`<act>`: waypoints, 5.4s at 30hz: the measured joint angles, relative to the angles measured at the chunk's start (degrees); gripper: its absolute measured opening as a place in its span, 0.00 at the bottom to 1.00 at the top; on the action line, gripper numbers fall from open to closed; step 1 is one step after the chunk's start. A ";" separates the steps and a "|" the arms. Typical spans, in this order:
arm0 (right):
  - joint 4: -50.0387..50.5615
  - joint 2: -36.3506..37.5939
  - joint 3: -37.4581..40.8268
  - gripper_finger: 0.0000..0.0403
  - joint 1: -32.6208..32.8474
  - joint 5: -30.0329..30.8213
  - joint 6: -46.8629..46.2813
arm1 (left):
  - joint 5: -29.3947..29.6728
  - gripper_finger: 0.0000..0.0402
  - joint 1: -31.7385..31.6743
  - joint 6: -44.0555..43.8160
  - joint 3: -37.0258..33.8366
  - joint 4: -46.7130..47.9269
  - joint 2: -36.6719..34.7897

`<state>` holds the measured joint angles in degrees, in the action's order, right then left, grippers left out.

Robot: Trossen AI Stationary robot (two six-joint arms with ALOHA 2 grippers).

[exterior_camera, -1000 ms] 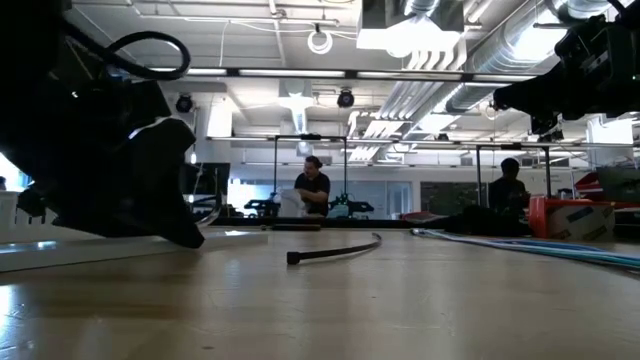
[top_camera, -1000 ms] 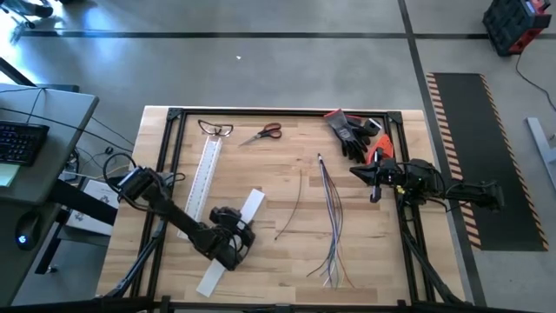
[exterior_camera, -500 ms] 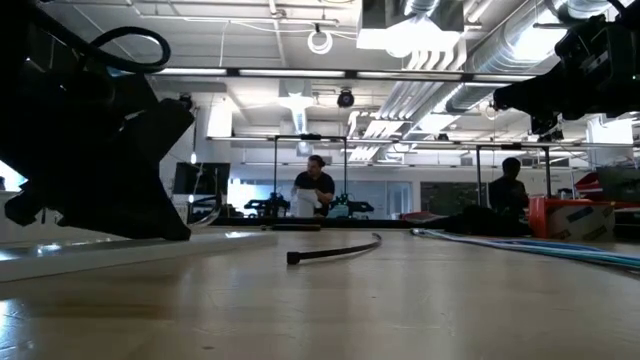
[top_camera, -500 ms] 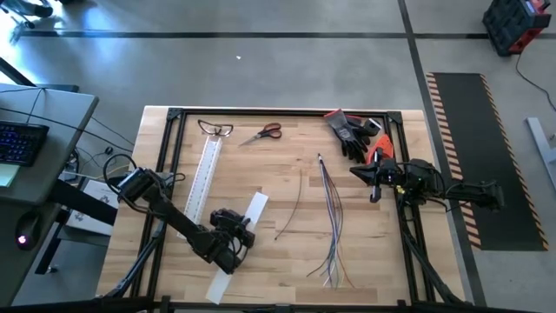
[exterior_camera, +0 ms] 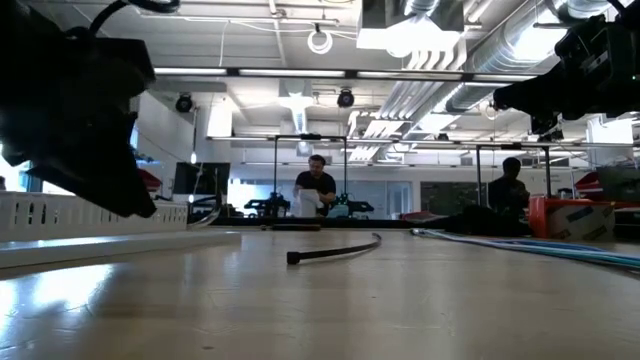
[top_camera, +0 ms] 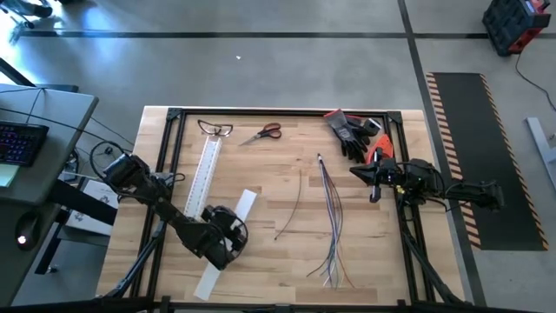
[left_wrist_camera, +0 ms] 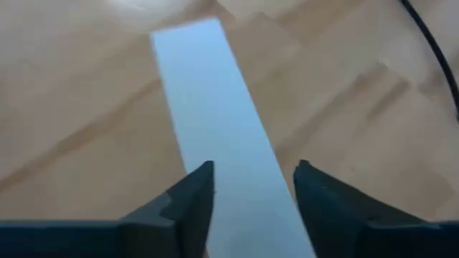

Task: Ziptie cables
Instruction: Move the white cable duct lid to the left side of the table

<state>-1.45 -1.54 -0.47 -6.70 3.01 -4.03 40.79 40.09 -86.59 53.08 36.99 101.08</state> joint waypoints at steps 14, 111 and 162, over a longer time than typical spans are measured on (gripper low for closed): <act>-0.02 0.02 0.00 0.00 0.00 0.00 0.00 | -3.25 0.57 0.10 2.87 0.88 -2.29 3.22; -0.02 0.02 0.01 0.00 0.00 -0.01 0.00 | 7.93 0.38 -14.97 -11.99 4.18 25.93 2.09; -0.02 0.00 0.02 0.00 0.00 0.00 0.00 | -8.14 0.00 -21.48 9.91 8.27 27.97 -5.46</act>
<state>-1.48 -1.54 -0.45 -6.70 3.01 -4.03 32.64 18.60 -76.68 61.35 64.96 95.61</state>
